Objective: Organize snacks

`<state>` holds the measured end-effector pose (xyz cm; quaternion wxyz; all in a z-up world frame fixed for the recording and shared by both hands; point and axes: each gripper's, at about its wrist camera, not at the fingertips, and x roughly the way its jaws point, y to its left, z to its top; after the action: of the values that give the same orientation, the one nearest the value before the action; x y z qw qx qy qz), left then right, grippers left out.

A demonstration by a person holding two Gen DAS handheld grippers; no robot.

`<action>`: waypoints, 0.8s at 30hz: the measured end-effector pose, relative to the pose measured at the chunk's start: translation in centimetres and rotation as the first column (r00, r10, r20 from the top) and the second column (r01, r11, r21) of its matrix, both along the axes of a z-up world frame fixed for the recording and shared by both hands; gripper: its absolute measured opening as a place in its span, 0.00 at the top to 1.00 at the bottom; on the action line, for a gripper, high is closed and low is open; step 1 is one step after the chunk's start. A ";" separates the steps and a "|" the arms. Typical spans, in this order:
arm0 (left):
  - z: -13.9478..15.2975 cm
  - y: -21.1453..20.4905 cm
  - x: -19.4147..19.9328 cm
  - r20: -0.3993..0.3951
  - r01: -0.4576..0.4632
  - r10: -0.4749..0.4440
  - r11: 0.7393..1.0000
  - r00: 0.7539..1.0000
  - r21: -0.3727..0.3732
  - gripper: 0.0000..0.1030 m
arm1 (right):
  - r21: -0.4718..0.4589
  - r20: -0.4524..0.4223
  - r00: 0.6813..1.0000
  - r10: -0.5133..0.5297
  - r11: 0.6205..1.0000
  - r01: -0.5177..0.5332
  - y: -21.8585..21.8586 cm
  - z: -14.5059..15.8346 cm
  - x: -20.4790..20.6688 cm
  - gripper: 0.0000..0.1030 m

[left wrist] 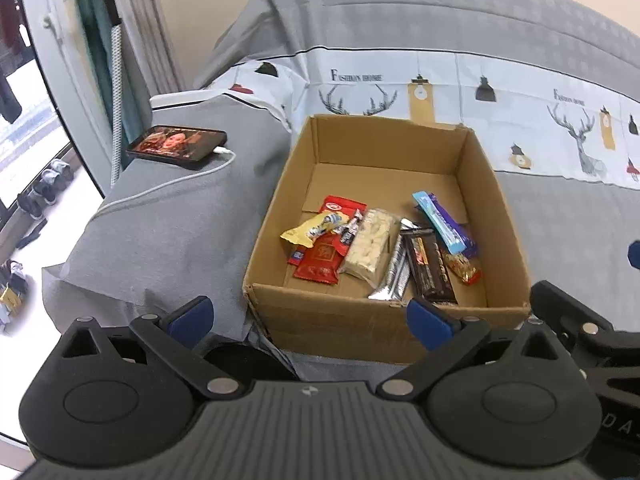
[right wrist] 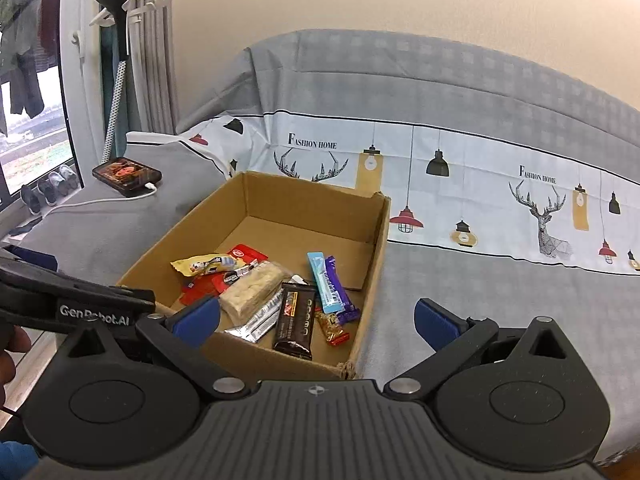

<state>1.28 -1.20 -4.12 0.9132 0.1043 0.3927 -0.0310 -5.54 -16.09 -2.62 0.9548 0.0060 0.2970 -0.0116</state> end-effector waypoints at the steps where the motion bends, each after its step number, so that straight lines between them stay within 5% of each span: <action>1: 0.0 -0.1 -0.1 -0.001 0.003 -0.003 1.000 1.000 0.007 0.00 | -0.002 0.002 1.000 0.000 1.000 0.000 0.0 0.1 -0.1 0.00; 24: -0.7 0.8 0.6 -0.041 -0.022 0.021 1.000 0.999 -0.011 0.00 | -0.012 -0.031 1.000 0.000 1.000 -0.001 0.4 -0.4 0.6 0.00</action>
<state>1.86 -0.44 -4.77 0.9059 0.0944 0.4120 -0.0255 -4.93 -15.70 -3.02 0.9501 0.0001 0.3116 -0.0132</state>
